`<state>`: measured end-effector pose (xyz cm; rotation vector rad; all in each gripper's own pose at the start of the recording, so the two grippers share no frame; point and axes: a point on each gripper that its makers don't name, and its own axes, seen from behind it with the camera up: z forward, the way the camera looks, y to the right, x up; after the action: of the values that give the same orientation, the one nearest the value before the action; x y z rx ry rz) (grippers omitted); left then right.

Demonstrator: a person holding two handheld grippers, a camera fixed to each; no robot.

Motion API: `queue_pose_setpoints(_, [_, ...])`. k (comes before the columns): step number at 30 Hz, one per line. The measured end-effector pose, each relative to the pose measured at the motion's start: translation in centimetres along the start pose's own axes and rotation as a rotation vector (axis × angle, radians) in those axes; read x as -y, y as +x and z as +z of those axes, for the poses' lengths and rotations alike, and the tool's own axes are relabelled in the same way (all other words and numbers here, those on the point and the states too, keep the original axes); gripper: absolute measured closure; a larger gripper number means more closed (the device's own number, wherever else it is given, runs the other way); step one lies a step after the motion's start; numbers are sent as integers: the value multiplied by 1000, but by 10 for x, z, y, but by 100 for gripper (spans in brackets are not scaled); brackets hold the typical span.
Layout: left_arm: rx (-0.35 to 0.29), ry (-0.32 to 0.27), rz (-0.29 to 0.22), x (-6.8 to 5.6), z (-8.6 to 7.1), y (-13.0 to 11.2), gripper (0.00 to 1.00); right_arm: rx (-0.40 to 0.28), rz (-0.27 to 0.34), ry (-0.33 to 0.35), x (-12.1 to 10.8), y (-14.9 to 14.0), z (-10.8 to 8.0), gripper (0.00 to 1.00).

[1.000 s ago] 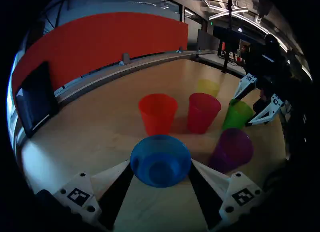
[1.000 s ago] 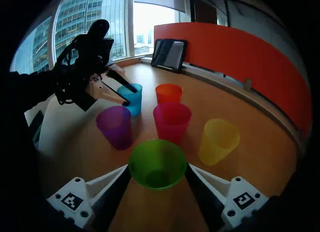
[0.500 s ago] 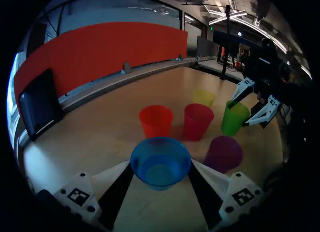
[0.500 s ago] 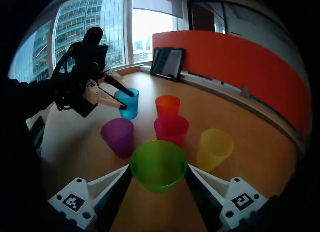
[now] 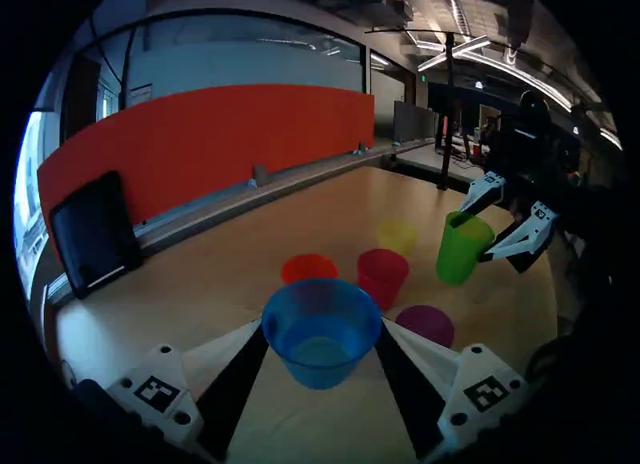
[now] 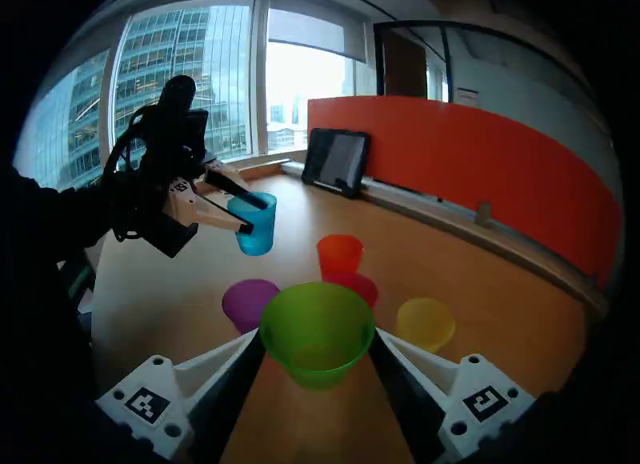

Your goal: Pour water

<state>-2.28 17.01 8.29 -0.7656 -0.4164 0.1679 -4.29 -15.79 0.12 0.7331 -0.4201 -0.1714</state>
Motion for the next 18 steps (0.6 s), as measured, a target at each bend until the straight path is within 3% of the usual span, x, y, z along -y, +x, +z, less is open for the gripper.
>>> queue_pose_setpoints(18, [-173, 16, 8, -11, -44, 57, 13, -196, -15, -28, 11, 70, -6, 8])
